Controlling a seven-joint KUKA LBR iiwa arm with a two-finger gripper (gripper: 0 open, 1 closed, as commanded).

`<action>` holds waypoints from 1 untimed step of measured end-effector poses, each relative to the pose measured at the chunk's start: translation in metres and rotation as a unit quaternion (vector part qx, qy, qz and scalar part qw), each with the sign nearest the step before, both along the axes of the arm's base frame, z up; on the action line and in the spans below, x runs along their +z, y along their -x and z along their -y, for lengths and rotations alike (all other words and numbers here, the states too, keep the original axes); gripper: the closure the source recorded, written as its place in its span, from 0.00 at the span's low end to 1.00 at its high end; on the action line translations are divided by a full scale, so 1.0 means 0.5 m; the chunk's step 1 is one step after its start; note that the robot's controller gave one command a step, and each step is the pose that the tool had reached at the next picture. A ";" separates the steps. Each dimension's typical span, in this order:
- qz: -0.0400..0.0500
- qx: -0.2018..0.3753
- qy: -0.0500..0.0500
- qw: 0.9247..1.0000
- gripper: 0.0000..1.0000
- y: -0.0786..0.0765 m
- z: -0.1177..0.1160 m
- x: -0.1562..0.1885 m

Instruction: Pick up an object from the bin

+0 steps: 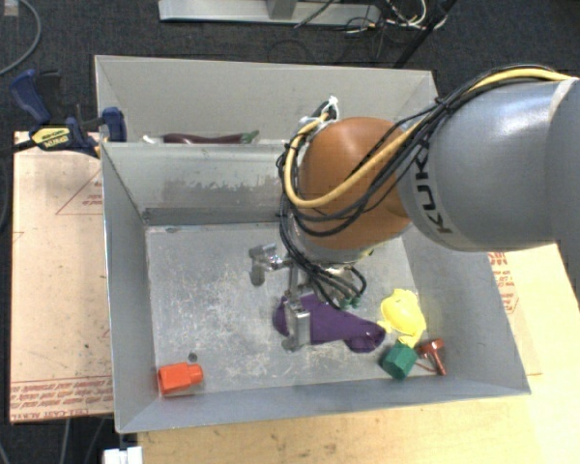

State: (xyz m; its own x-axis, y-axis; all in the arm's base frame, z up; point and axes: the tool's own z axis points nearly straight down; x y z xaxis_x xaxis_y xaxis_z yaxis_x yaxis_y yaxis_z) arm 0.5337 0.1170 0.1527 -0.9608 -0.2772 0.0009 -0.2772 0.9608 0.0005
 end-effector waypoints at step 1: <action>0.003 -0.028 -0.003 1.000 0.00 -0.010 0.074 -0.052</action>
Offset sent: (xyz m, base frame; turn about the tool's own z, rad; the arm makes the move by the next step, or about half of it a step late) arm 0.0061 -0.0750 -0.0746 0.0311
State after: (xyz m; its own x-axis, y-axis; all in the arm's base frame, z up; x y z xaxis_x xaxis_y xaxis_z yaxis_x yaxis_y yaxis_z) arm 0.5389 0.0800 0.1266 -0.9749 -0.2226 -0.0056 -0.2226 0.9749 0.0044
